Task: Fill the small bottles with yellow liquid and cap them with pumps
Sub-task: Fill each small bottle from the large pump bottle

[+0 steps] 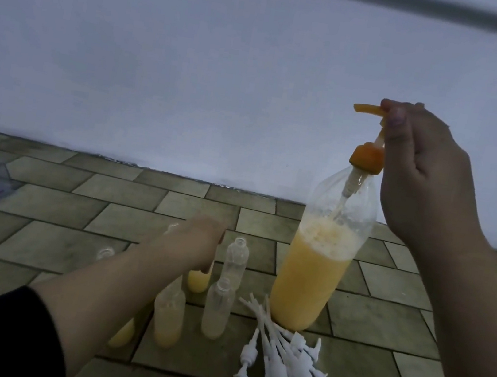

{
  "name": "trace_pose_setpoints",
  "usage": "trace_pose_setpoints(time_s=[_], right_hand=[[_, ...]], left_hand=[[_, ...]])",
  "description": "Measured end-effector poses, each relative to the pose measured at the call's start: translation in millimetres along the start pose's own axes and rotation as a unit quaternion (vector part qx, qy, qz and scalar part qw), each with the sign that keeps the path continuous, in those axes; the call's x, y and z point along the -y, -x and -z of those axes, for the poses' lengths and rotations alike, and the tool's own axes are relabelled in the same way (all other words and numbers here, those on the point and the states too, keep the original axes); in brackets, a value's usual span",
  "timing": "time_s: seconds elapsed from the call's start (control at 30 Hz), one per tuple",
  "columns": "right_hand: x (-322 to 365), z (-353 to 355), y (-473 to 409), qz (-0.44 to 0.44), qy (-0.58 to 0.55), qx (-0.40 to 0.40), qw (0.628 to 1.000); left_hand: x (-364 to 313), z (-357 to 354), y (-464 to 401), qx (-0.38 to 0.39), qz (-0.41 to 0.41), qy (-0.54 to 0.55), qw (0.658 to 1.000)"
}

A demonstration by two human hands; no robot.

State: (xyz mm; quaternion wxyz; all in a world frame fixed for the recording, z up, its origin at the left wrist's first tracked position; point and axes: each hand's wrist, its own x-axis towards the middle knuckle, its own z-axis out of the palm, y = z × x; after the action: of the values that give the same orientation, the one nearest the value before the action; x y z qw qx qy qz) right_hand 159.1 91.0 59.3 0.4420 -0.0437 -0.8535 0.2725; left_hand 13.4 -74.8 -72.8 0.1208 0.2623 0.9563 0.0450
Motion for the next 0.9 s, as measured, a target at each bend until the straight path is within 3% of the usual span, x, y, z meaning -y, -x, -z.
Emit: trace_pose_setpoints(time_s=[0.27,0.4,0.57,0.7,0.77,0.8,0.9], right_hand=[[-5,-1,-1,0.018,0.014,-0.007,1.0],[-5,-6,0,0.019,0.021,-0.012,1.0],[-7,-7,1,0.023,0.014,-0.019,0.999],[-9,-8,-1,0.019,0.009,-0.018,1.0],[-11,-9,0,0.019,0.001,-0.021,1.0],[-11,-10,0,0.02,-0.003,-0.024,0.999],[-13,-12,0,0.026,-0.007,-0.035,0.999]], left_hand=[[-5,10,-8,-0.026,-0.043,0.095,0.994],[-18,0,-12,-0.003,-0.035,0.041,0.999],[-22,-3,-10,-0.049,-0.039,0.011,0.998],[-19,33,-1,-0.122,-0.051,0.113,0.985],[-20,58,9,-0.191,-0.079,0.274,0.939],[-22,69,14,-0.222,-0.091,0.369,0.898],[-38,95,28,-0.231,-0.145,0.63,0.727]])
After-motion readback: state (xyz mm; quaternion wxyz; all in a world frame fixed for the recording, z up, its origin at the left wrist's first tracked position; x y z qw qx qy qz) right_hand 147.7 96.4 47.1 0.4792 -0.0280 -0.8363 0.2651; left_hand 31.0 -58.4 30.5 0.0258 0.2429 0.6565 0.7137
